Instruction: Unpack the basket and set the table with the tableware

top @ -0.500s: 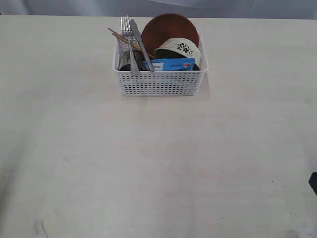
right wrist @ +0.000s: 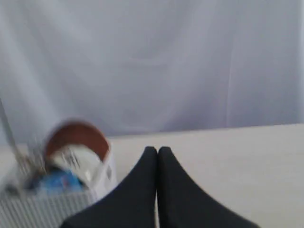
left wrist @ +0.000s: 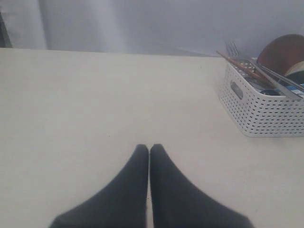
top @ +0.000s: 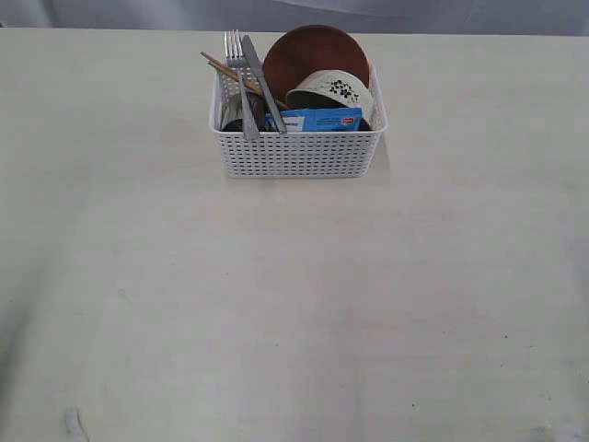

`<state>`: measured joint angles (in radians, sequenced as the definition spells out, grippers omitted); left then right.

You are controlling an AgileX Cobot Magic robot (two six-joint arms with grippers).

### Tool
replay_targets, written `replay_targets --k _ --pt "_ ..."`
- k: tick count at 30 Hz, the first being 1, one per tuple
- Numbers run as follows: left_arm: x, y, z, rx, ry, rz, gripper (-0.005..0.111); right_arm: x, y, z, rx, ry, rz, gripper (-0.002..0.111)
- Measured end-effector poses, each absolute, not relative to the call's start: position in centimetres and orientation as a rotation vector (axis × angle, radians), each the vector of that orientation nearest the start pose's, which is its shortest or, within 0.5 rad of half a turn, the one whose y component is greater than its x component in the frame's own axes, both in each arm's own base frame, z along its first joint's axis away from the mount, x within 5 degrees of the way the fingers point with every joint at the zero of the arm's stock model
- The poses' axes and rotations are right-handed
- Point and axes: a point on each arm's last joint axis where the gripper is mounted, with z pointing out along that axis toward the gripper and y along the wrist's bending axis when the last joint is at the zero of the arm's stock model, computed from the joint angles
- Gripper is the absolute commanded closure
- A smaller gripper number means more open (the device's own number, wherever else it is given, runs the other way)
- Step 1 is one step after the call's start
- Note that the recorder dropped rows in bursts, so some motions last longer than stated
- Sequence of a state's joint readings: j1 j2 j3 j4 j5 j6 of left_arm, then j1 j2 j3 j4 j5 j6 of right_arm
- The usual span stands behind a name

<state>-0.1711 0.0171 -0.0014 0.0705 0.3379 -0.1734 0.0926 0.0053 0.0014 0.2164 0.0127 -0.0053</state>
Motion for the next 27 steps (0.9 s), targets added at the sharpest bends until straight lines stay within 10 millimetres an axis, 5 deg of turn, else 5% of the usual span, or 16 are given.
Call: replay_targets --k 2,6,11,16,19,27 --pt "5.4 -0.7 18.2 0.043 1.839 -0.173 0.106 5.4 -0.2 22.7 0.342 1.293 0.465 0.109" --pt "5.4 -0.7 18.2 0.043 1.839 -0.173 0.106 5.2 -0.6 23.8 0.521 1.187 0.648 0.109" --pt "5.4 -0.7 18.2 0.043 1.839 -0.173 0.106 4.5 0.5 27.6 0.372 1.317 0.64 0.107" --pt "5.4 -0.7 18.2 0.043 1.839 -0.173 0.106 4.9 1.2 33.4 0.199 1.44 0.513 0.072" --pt "5.4 -0.7 18.2 0.043 1.839 -0.173 0.106 6.6 1.8 36.6 0.094 1.567 0.445 0.049" --pt "5.4 -0.7 18.2 0.043 1.839 -0.173 0.106 14.3 3.8 42.5 -0.162 1.999 0.408 0.051"
